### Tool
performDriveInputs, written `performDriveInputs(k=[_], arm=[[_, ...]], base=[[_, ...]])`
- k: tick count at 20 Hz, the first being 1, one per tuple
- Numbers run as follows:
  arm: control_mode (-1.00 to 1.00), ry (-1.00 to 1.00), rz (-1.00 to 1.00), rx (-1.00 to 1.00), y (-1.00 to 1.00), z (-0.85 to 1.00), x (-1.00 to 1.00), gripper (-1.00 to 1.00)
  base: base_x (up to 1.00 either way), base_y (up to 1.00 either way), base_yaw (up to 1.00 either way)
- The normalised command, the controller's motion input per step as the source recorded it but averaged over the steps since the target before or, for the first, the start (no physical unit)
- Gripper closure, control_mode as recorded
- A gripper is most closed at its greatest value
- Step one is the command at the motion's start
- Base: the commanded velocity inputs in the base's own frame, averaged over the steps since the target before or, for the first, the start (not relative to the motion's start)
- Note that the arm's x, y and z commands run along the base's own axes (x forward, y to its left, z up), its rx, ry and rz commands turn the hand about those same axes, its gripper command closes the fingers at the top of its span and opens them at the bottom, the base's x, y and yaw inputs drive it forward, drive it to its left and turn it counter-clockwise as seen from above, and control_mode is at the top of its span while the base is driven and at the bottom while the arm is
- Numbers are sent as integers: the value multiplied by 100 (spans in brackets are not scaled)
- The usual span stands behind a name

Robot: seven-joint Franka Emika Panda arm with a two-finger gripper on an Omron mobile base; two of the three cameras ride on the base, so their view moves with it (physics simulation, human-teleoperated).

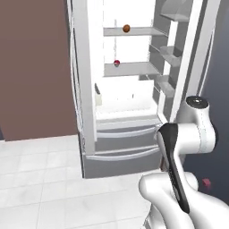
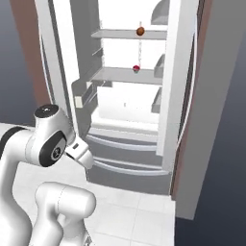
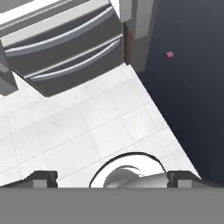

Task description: Pick up the peach and mango from the fridge and place one fruit on each plate on the dining counter.

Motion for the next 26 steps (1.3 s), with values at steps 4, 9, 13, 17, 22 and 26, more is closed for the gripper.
performDriveInputs(k=[4, 9, 13, 17, 22, 26], arm=[[100, 0, 0, 0, 0, 0, 0, -100], [100, 0, 0, 0, 0, 0, 0, -100], [100, 0, 0, 0, 0, 0, 0, -100], [100, 0, 0, 0, 0, 0, 0, -100], [100, 0, 0, 0, 0, 0, 0, -100], [100, 0, 0, 0, 0, 0, 0, -100]], base=[[100, -34, 13], [96, -27, 9], [75, -38, 10], [53, -34, 8], [34, -28, 0], [40, -11, -2]])
